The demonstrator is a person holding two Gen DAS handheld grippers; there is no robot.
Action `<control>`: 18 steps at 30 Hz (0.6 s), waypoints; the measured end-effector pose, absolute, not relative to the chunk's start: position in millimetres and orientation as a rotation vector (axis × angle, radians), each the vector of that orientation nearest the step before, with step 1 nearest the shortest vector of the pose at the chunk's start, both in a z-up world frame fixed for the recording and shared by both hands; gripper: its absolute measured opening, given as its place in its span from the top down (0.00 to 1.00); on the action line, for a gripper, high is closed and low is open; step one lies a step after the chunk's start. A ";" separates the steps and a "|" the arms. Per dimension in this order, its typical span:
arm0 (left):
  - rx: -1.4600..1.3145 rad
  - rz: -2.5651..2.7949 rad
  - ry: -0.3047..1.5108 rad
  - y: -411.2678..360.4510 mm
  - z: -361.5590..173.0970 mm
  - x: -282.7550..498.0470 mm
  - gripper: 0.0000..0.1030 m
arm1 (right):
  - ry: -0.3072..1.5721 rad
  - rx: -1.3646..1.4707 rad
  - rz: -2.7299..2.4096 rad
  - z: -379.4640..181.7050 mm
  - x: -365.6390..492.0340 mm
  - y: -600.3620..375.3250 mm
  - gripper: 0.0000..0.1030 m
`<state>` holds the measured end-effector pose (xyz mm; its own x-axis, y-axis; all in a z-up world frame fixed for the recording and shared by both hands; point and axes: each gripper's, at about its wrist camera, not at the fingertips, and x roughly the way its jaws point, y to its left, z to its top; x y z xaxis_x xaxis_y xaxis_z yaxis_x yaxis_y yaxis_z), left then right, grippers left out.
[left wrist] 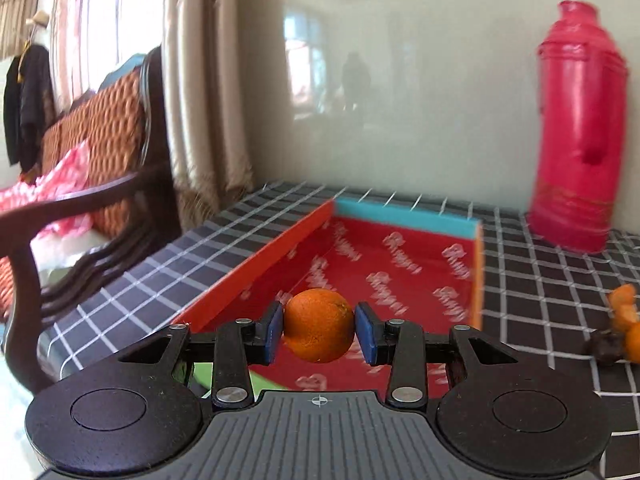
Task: Organize fruits
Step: 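Grasp a large orange with the left gripper and release it into the tray, then grasp a small orange with the right gripper and release it into the tray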
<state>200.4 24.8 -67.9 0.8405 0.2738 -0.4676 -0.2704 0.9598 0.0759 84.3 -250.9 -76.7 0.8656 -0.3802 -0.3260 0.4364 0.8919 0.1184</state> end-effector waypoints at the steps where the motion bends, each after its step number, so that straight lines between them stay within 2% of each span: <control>1: 0.000 0.299 0.516 27.0 -70.0 203.9 0.62 | 0.304 0.189 -0.425 -76.6 85.0 -249.4 0.06; 3: -0.007 0.302 0.544 30.4 -73.7 205.7 0.61 | 0.308 0.189 -0.414 -76.9 85.5 -247.5 0.06; 4: -0.016 0.299 0.538 32.5 -72.2 204.5 0.53 | 0.310 0.190 -0.406 -77.2 86.2 -246.8 0.06; 5: -0.023 0.303 0.525 32.5 -69.8 200.4 0.43 | 0.314 0.192 -0.396 -78.1 86.7 -246.6 0.06; 6: -0.026 0.307 0.502 33.6 -67.3 195.7 0.22 | 0.318 0.193 -0.385 -79.2 87.3 -246.3 0.06; 7: -0.023 0.320 0.474 33.6 -64.6 189.1 0.09 | 0.322 0.191 -0.376 -80.2 88.2 -245.2 0.06; 10: 0.003 0.322 0.394 36.9 -55.6 173.3 0.03 | 0.337 0.170 -0.342 -83.6 89.5 -240.1 0.12; 12: 0.025 0.330 0.365 40.3 -52.5 167.3 0.00 | 0.362 0.162 -0.317 -86.6 92.9 -237.2 0.21; 13: 0.035 0.334 0.357 41.4 -52.3 163.2 0.00 | 0.375 0.168 -0.305 -88.5 94.9 -237.0 0.29; 16: 0.049 0.324 0.356 46.1 -52.8 155.5 0.00 | 0.412 0.200 -0.285 -93.7 99.9 -237.9 0.45; 18: 0.063 0.327 0.352 48.5 -53.4 152.3 0.00 | 0.427 0.213 -0.281 -96.2 102.4 -237.6 0.50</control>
<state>152.3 48.5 -53.4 0.8869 0.3251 -0.3282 -0.3033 0.9457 0.1171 102.4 -237.6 -96.2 0.8727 -0.2223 -0.4347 0.3108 0.9396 0.1436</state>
